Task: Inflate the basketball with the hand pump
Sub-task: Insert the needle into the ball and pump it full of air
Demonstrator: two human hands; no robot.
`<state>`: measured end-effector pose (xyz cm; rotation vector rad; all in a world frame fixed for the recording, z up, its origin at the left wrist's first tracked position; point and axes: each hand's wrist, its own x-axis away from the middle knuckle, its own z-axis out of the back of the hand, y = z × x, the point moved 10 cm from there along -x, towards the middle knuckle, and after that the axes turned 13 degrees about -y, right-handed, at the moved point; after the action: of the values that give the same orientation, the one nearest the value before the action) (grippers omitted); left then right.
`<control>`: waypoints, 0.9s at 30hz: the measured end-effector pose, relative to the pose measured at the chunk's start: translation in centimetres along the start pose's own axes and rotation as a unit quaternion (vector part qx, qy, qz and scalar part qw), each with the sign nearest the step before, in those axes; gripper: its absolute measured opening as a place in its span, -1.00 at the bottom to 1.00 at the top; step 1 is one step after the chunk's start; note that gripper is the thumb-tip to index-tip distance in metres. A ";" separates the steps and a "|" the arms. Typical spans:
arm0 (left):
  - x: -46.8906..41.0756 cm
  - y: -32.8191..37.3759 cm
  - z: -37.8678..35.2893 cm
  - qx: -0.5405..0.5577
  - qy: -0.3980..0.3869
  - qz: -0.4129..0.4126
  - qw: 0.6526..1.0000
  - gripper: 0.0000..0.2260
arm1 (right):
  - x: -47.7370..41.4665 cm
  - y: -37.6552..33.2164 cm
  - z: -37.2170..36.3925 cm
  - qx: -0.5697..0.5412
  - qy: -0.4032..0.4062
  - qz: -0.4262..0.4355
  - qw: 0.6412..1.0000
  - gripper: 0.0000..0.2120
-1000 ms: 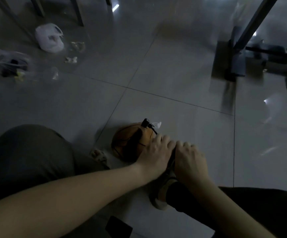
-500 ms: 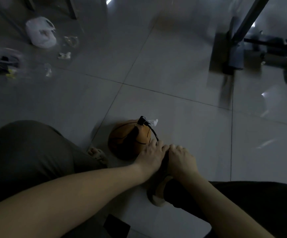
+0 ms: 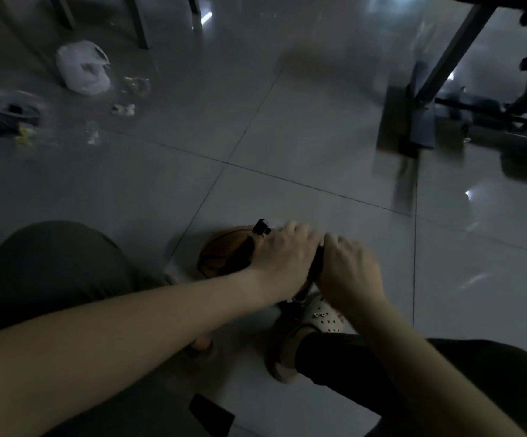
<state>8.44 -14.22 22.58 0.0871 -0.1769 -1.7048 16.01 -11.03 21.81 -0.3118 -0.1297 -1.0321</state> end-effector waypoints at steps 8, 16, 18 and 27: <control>1.2 -0.6 -9.5 -0.020 -0.068 0.022 0.997 -0.81 | -0.6 0.8 -9.7 0.025 -0.101 0.002 0.995 -0.93; 0.1 -1.2 -13.0 -0.030 -0.129 0.038 0.990 -0.84 | -1.9 2.0 -12.5 -0.022 -0.137 -0.020 0.990 -0.92; 0.0 -0.8 -13.1 -0.022 -0.153 0.025 0.988 -0.83 | -1.2 2.2 -12.2 -0.023 -0.151 -0.018 0.988 -0.91; -1.2 0.0 3.7 -0.026 0.028 -0.054 0.998 -0.73 | 2.4 -0.6 3.0 0.043 0.172 0.036 0.984 -0.84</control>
<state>8.01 -12.79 26.14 0.1074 -0.0870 -1.8121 16.81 -12.34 25.39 -0.0556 0.1465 -0.9917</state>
